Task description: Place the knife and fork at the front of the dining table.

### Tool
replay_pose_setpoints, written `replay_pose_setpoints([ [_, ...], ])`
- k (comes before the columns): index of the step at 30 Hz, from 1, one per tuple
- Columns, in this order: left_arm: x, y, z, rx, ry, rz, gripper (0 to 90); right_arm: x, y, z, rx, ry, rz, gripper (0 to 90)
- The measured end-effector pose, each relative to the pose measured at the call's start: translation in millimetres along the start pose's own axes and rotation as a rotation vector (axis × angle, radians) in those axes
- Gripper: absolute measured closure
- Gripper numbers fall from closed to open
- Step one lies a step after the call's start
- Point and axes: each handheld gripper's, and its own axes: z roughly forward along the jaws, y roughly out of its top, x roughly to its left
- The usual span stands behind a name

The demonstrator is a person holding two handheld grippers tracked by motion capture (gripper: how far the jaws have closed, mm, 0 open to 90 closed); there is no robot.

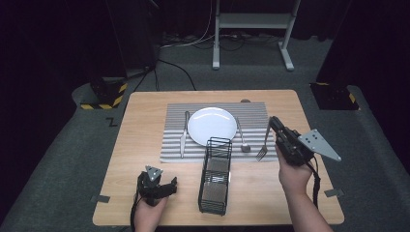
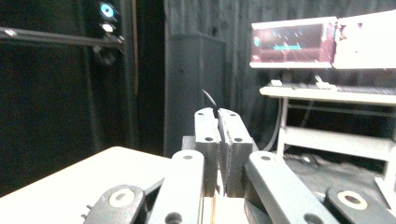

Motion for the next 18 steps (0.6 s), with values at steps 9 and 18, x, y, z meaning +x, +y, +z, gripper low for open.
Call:
replay_pose_setpoints([
  [9,-0.3,-0.7,-1.2,-0.009,-0.003,-0.001,11.4,-27.7,-32.8,11.1,0.058,-0.073,0.009,87.5],
  [18,0.0,-1.8,-2.8,-0.024,-0.005,-0.008,11.3,-35.8,-42.3,27.6,0.081,-0.098,-0.021,87.5],
])
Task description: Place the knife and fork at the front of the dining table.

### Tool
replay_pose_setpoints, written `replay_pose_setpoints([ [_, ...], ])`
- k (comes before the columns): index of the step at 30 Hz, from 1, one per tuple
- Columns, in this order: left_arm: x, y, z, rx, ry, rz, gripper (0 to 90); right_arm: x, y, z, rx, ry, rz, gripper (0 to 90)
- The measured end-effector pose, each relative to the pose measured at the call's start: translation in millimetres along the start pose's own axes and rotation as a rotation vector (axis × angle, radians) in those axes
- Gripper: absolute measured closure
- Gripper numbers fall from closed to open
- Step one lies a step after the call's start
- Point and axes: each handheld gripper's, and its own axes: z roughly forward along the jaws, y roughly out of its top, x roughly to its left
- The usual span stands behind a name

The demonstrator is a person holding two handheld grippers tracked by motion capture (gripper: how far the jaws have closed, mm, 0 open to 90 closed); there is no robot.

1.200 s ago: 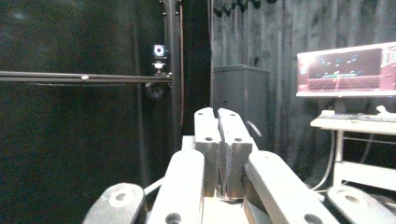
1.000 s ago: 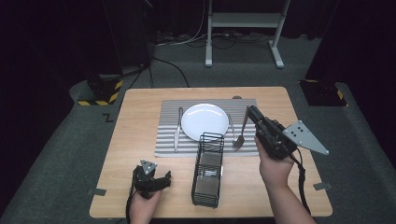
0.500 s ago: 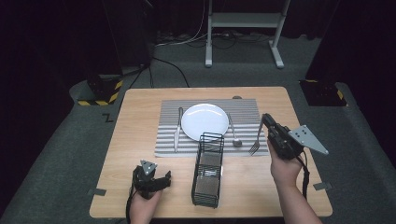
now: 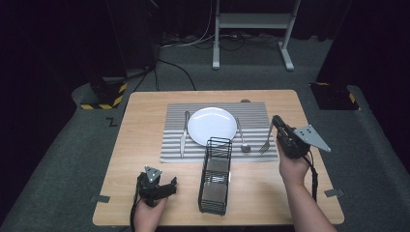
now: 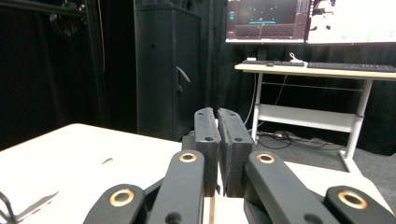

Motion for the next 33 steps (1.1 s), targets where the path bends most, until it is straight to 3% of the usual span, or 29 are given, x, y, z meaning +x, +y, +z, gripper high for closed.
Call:
replay_pose_setpoints([
  [11,0.6,-0.3,-0.7,-0.003,-0.001,-0.009,11.3,-3.4,-10.1,18.5,0.038,0.007,-0.01,87.4],
  [20,0.3,-0.4,-0.7,-0.006,0.007,-0.002,11.3,-9.5,-13.5,31.0,0.039,0.011,0.024,87.3],
  [24,0.1,-0.3,-0.6,-0.005,0.008,-0.001,11.3,-16.2,-16.2,42.7,0.037,0.001,0.064,87.3],
  [33,0.2,-0.2,-0.7,-0.007,0.005,0.0,11.4,-19.4,-22.1,77.3,0.063,-0.01,0.075,87.2],
])
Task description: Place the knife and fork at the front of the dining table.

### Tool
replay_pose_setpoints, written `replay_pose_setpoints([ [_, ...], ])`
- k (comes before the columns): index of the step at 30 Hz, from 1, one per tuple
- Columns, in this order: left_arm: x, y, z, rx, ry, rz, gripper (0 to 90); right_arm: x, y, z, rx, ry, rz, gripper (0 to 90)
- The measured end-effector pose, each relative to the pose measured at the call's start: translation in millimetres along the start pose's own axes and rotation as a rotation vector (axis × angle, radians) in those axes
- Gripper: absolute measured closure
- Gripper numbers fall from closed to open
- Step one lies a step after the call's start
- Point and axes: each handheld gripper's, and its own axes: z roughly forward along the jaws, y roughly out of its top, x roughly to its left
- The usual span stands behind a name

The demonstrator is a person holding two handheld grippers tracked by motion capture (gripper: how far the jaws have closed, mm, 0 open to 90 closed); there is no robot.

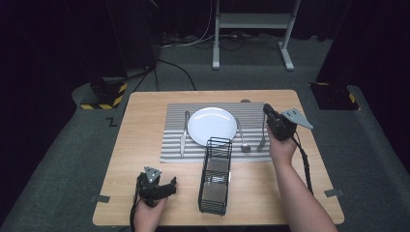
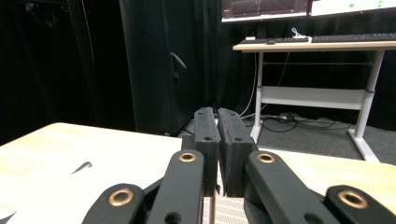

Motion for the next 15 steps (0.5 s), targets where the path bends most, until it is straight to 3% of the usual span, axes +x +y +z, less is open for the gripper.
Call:
replay_pose_setpoints([
  [15,0.1,0.7,0.6,-0.004,-0.005,0.003,11.4,-10.7,-16.3,43.2,0.038,-0.031,0.023,87.1],
])
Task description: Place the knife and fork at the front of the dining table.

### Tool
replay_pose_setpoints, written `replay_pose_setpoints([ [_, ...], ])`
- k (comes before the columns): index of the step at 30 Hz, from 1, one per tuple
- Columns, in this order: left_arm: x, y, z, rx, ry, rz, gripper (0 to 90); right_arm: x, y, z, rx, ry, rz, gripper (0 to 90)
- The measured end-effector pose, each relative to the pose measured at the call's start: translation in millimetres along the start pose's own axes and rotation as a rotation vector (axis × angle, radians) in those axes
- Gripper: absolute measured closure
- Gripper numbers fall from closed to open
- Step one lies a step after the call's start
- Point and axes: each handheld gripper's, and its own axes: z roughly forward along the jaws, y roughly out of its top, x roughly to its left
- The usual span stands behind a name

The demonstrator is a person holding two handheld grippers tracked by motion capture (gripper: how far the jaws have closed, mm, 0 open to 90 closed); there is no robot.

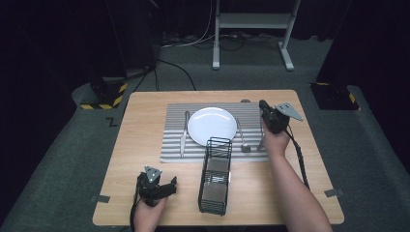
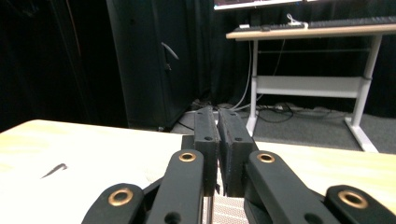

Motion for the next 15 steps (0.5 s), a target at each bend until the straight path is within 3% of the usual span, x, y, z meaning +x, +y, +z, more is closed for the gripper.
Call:
replay_pose_setpoints([
  [15,1.2,0.5,0.2,-0.002,-0.011,0.001,11.4,-18.5,-16.2,29.9,0.107,-0.049,0.029,86.6],
])
